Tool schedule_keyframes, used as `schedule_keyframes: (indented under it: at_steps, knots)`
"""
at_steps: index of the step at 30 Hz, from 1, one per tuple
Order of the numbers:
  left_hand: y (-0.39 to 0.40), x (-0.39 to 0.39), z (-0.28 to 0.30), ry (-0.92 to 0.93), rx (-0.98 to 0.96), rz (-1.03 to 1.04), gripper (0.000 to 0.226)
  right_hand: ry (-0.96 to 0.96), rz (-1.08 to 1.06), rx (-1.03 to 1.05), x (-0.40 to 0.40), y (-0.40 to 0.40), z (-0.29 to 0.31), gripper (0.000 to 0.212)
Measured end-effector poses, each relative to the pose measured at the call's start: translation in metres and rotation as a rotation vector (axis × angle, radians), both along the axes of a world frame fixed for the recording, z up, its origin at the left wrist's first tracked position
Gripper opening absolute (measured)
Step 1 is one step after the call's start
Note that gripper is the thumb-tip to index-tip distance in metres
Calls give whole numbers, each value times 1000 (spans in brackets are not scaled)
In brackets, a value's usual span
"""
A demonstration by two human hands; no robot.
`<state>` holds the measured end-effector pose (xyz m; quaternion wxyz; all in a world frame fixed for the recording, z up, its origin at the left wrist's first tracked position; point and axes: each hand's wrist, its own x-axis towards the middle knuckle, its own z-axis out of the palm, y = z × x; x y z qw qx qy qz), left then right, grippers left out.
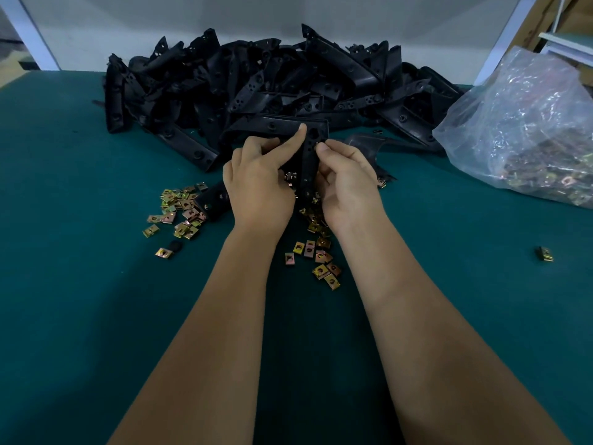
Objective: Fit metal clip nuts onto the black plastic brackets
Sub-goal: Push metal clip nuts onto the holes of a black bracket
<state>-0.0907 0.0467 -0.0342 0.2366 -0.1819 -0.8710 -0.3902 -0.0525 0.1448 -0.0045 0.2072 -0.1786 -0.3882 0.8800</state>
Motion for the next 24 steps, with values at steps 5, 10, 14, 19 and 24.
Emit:
schedule_keyframes:
  at_steps: [5, 10, 14, 19, 24]
  knots:
    - [-2, 1, 1, 2, 3, -22, 76, 23, 25, 89, 2, 5, 1, 20]
    - [-3, 4, 2, 12, -24, -48, 79, 0, 61, 222, 3, 12, 4, 19]
    - [-4, 6, 2, 6, -26, -50, 79, -7, 78, 280, 2, 16, 5, 19]
    - [-10, 3, 7, -48, -37, -146, 72, 10, 37, 229, 1, 12, 4, 20]
    - [-20, 0, 10, -92, -197, -92, 60, 9, -80, 363, 1, 8, -1, 17]
